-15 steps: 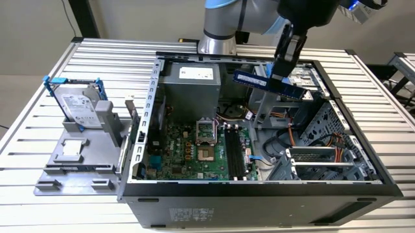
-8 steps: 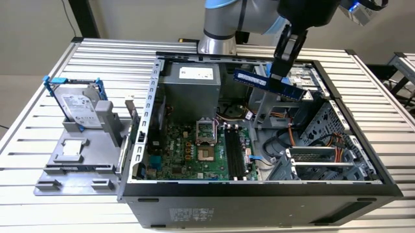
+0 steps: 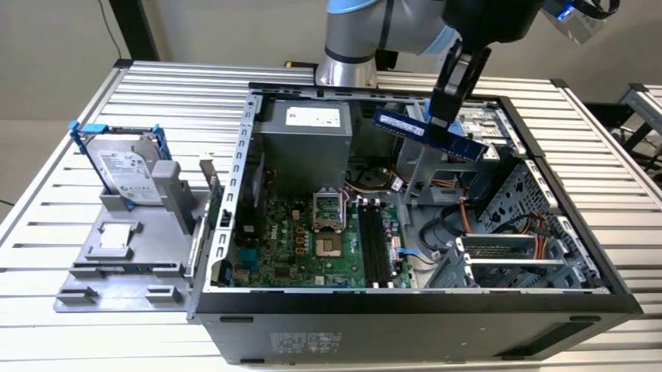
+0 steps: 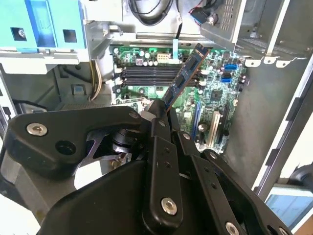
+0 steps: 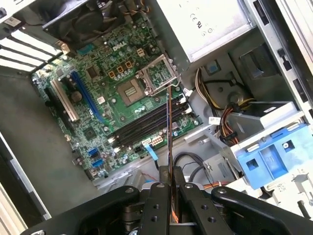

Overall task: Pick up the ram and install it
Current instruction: 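Insert the ram into the slot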

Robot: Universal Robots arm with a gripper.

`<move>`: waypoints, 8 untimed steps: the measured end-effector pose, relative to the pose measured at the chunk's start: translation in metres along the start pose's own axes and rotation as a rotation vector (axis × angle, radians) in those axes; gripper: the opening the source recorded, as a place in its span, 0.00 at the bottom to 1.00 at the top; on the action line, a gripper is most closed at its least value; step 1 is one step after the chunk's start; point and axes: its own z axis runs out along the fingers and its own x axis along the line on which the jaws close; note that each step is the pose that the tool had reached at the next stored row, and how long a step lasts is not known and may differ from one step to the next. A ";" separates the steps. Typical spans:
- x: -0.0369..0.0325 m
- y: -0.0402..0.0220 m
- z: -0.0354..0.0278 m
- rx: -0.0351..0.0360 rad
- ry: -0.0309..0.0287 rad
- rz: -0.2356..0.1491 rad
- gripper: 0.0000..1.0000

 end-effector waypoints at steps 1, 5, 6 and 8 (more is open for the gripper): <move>0.0000 0.0000 0.0000 -0.0004 0.0000 0.008 0.00; 0.0000 0.0000 0.0000 -0.0022 -0.0003 0.042 0.00; 0.0000 0.0000 0.0000 -0.0027 -0.0005 0.051 0.00; 0.0000 0.0000 0.0000 -0.0036 -0.0006 0.069 0.00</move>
